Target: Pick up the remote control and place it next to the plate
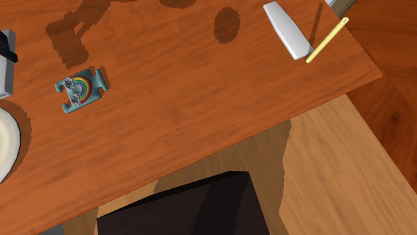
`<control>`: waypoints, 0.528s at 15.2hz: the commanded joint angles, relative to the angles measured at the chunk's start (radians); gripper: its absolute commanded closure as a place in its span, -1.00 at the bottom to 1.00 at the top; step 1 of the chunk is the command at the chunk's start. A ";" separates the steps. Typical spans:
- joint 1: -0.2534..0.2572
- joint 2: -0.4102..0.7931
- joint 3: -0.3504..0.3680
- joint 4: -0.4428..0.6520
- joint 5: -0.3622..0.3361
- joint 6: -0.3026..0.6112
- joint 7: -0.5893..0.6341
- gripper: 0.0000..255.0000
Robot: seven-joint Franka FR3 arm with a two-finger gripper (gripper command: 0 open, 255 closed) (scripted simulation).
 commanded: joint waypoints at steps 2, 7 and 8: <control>0.030 0.064 0.009 0.091 -0.003 -0.026 0.041 1.00; 0.031 0.072 0.009 0.037 -0.003 0.036 0.041 1.00; 0.031 0.075 0.009 0.028 -0.003 0.048 0.041 1.00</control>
